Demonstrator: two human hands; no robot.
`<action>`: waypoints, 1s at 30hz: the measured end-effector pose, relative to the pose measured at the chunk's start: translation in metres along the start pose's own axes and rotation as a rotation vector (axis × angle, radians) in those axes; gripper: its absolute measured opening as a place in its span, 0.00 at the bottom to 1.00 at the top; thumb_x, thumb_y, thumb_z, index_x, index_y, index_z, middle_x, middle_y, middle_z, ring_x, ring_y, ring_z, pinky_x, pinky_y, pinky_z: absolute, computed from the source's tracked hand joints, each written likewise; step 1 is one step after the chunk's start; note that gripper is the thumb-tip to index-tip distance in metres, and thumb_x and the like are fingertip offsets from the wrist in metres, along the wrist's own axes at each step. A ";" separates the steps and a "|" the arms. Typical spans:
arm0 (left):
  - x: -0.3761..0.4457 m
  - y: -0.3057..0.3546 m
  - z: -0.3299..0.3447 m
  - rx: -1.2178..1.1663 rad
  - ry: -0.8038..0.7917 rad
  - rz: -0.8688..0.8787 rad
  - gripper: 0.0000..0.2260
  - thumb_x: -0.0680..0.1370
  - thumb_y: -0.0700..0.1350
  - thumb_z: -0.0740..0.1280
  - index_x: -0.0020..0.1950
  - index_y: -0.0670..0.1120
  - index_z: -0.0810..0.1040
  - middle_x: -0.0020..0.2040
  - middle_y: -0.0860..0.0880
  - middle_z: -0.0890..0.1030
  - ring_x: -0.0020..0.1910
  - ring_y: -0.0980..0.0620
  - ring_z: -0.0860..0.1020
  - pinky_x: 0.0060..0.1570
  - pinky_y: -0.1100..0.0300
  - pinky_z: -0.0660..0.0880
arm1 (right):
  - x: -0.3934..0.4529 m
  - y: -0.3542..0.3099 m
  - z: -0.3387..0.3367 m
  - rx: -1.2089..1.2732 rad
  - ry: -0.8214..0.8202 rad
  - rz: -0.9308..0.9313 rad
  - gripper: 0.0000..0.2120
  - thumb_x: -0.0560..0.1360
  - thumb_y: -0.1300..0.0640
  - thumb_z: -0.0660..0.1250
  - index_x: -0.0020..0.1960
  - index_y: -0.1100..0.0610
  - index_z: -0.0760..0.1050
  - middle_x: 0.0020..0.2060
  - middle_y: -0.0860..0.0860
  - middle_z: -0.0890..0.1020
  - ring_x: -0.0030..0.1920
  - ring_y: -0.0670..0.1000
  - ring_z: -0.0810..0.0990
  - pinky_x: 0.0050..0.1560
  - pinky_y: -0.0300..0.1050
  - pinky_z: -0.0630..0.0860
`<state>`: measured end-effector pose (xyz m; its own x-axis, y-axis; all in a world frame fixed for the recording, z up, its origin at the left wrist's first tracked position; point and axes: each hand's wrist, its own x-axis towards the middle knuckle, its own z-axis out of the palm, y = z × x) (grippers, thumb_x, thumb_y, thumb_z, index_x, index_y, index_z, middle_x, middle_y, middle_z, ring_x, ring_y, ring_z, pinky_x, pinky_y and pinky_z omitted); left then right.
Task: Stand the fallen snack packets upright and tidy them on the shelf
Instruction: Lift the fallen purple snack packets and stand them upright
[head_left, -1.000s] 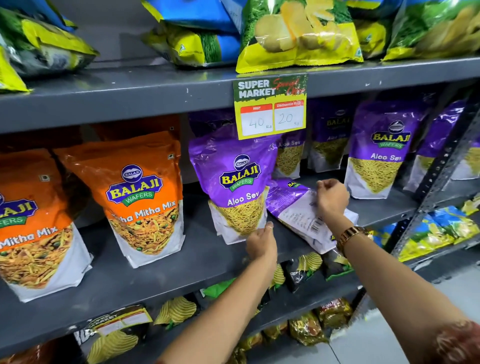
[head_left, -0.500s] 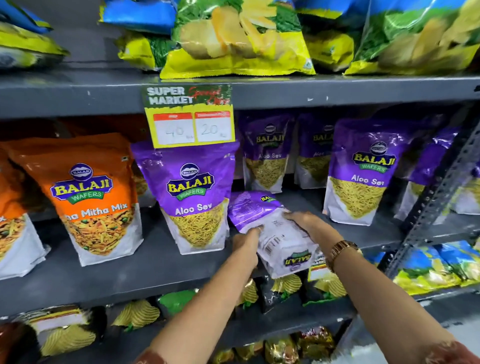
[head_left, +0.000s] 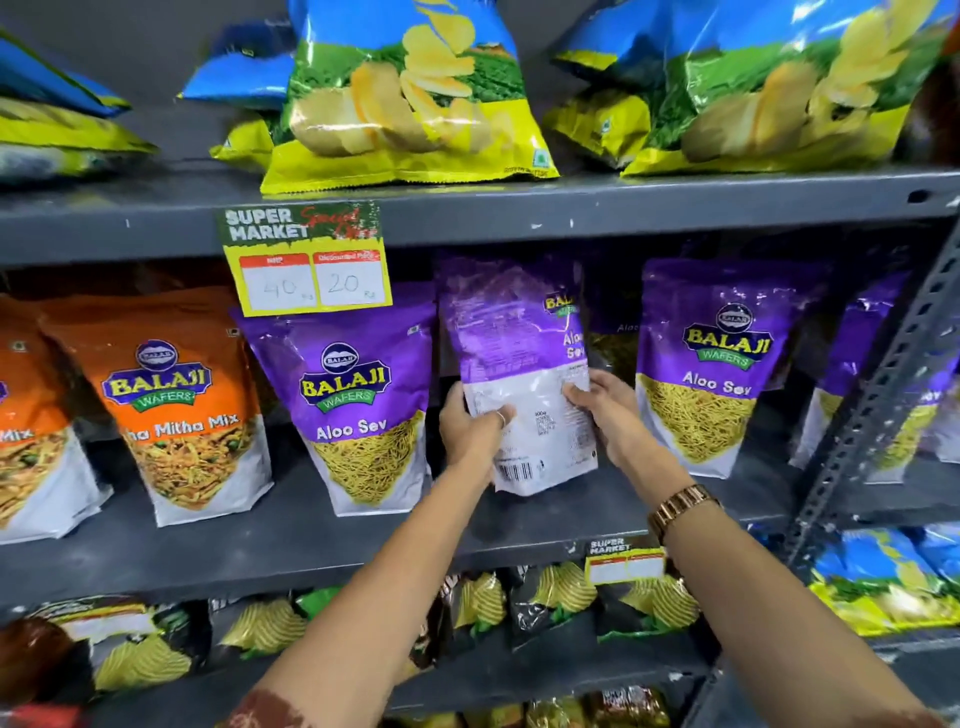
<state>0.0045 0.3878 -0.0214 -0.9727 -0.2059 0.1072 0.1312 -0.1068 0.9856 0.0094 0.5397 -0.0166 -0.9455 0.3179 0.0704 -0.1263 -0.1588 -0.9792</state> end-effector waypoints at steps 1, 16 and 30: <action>0.001 -0.003 -0.001 0.043 -0.011 -0.001 0.18 0.64 0.29 0.70 0.49 0.45 0.77 0.42 0.48 0.81 0.37 0.53 0.77 0.40 0.61 0.77 | 0.001 0.004 0.000 -0.013 -0.003 0.004 0.12 0.69 0.70 0.67 0.50 0.61 0.74 0.39 0.52 0.81 0.36 0.48 0.80 0.38 0.39 0.78; 0.026 -0.027 -0.008 -0.427 0.056 -0.365 0.13 0.75 0.43 0.57 0.33 0.47 0.76 0.20 0.54 0.80 0.31 0.51 0.75 0.36 0.59 0.69 | -0.045 0.071 -0.008 -0.342 0.386 -0.330 0.09 0.71 0.61 0.66 0.47 0.52 0.69 0.39 0.51 0.74 0.37 0.50 0.73 0.42 0.46 0.73; 0.006 -0.038 0.005 0.075 -0.176 -0.138 0.07 0.76 0.40 0.60 0.40 0.47 0.76 0.37 0.50 0.76 0.39 0.54 0.73 0.39 0.58 0.67 | -0.031 0.071 -0.022 -0.360 0.352 -0.321 0.08 0.75 0.52 0.61 0.47 0.52 0.77 0.44 0.54 0.82 0.48 0.48 0.79 0.52 0.51 0.74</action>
<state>-0.0072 0.3959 -0.0577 -0.9997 -0.0212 -0.0146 -0.0136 -0.0483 0.9987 0.0363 0.5391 -0.0924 -0.7126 0.5980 0.3667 -0.2219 0.3037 -0.9266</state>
